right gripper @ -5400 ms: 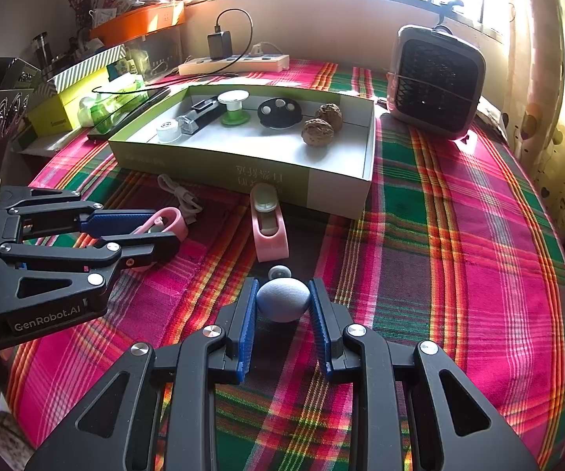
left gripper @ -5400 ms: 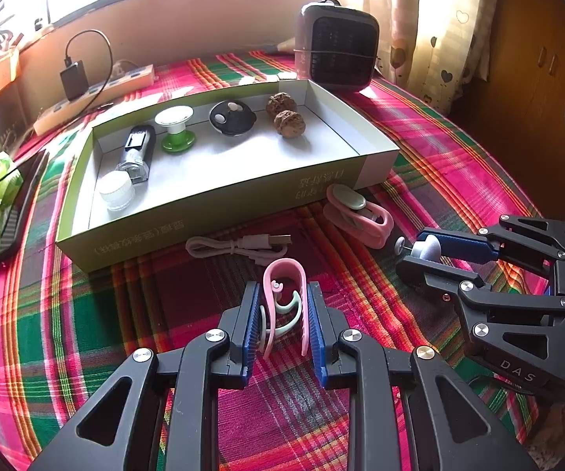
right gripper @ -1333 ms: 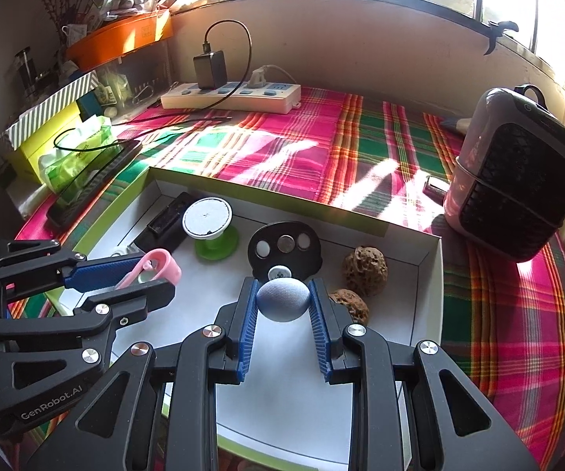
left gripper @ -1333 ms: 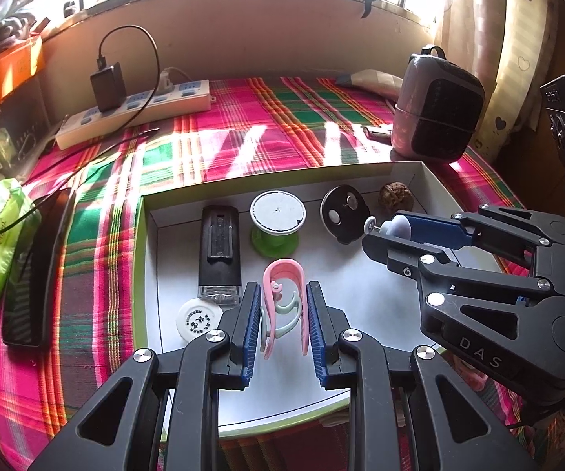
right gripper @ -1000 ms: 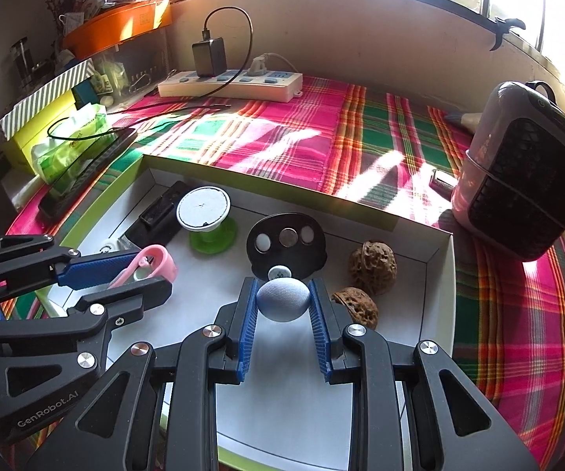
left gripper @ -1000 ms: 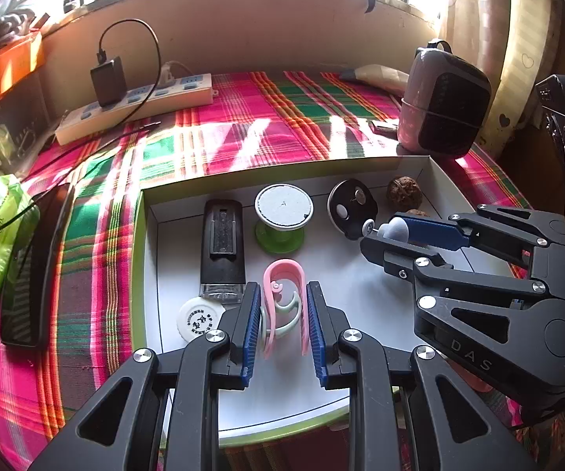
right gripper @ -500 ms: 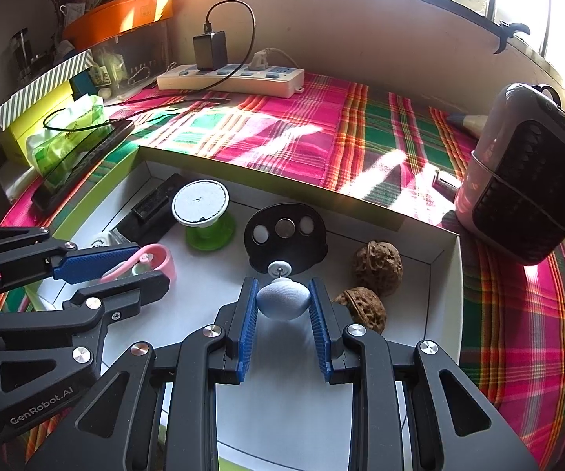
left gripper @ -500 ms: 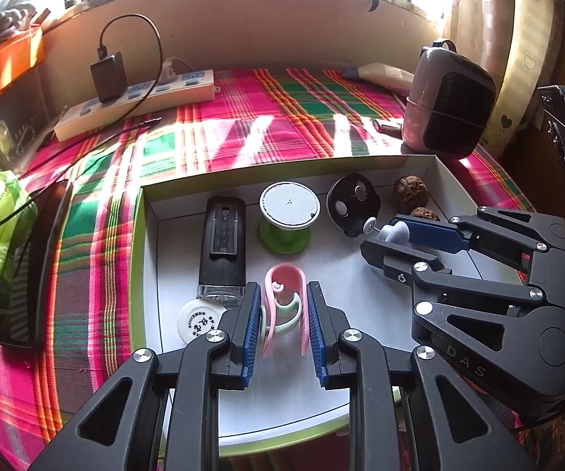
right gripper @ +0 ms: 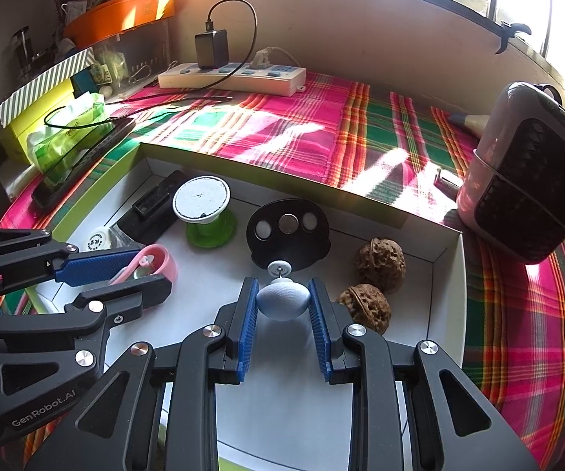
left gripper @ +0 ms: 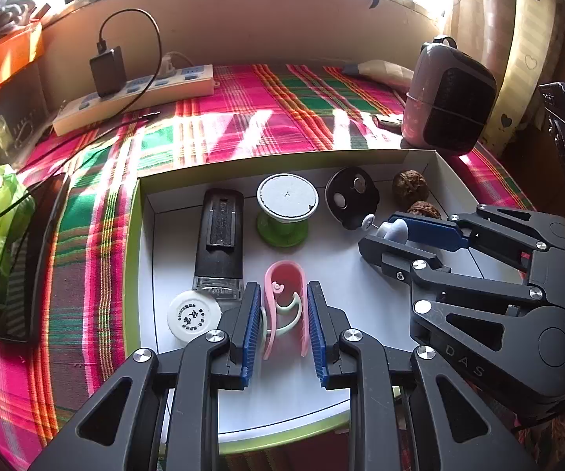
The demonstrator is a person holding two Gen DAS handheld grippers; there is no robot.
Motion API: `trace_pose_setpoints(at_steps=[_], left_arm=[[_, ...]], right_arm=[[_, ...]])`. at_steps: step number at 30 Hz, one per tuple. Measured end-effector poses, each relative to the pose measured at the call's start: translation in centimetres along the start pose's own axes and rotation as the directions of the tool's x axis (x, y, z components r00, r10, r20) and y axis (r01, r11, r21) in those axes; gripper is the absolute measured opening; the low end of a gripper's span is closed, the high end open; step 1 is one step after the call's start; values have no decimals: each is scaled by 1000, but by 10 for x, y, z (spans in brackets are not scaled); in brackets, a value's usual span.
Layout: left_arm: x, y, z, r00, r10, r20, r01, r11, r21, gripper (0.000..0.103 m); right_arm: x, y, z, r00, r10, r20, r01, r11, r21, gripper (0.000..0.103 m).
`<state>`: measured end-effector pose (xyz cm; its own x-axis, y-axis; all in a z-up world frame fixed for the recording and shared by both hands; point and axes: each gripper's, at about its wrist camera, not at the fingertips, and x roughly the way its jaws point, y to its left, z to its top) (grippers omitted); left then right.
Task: Organize objects
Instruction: 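Lower the white egg into the tray and open the right tool while the left tool lowers the pink clip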
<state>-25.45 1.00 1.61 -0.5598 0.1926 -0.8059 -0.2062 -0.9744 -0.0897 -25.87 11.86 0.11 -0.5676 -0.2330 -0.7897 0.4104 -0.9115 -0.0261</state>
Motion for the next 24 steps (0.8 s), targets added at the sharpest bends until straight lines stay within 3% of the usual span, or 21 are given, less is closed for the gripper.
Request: trace_pose_setpoints(at_steps=[17,21,24], left_arm=[[-3,-3,-3,1000,14,-1,-14,1000,6,26],[-7,-6,-6,998,56,14,-57,998,26,27],[-11,-5,-7,999,43,17,-43,999,21,27]], right_arm=[[-6,-6,-3,1000,9,15,-9,999,34,28],[-11,-6,-6,1000,19,24,-20,999,40,42],[-13,-5,-7,999,16,28,-17,999,40,42]])
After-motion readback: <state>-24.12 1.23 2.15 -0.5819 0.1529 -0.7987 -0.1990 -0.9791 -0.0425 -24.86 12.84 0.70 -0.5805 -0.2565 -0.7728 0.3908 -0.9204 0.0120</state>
